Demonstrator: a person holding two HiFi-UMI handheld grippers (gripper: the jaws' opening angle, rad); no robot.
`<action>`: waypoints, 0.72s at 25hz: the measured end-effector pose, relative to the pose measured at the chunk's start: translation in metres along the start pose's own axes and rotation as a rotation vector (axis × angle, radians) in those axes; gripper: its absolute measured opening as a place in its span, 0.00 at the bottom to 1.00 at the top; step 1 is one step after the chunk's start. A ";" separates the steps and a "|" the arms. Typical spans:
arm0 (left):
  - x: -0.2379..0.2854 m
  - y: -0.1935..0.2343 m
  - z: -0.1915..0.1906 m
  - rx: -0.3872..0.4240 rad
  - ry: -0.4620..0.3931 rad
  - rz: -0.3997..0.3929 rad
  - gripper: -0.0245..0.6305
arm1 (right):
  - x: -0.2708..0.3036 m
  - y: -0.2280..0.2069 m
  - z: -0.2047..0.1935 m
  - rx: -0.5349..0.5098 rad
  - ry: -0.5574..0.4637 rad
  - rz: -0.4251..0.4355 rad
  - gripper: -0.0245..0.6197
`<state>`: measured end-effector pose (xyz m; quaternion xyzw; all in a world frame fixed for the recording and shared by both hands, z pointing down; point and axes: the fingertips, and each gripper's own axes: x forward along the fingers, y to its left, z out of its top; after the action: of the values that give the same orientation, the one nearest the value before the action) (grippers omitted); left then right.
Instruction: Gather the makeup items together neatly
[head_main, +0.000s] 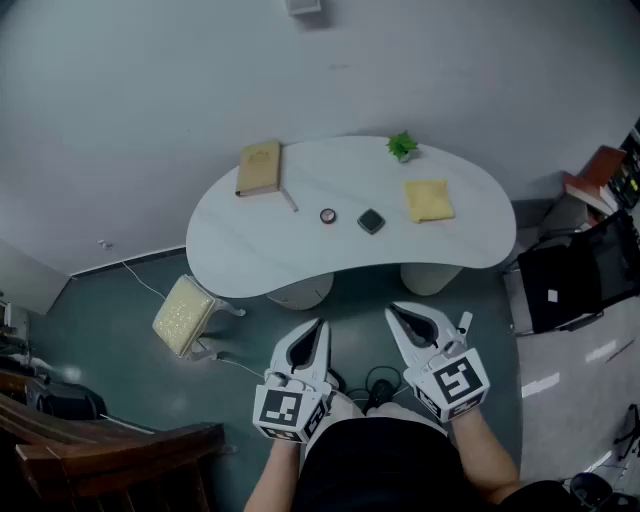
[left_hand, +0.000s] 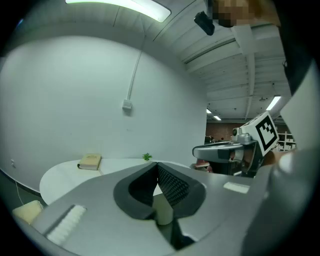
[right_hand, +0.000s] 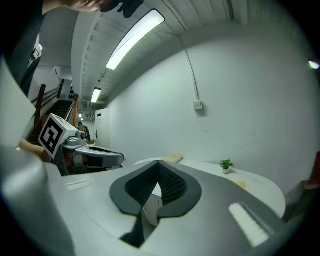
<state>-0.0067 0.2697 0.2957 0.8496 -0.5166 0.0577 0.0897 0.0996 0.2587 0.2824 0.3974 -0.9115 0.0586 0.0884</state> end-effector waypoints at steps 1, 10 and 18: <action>-0.003 -0.002 0.000 0.001 -0.002 -0.001 0.03 | -0.001 0.001 0.000 -0.005 -0.003 -0.002 0.05; -0.023 -0.016 -0.001 0.000 -0.014 -0.009 0.03 | -0.020 0.024 0.001 -0.041 0.001 -0.002 0.05; -0.031 -0.028 -0.007 -0.005 -0.009 -0.019 0.03 | -0.036 0.030 -0.010 0.089 -0.019 0.006 0.05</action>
<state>0.0035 0.3105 0.2944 0.8545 -0.5090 0.0517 0.0902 0.1032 0.3063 0.2837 0.3987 -0.9100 0.0954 0.0618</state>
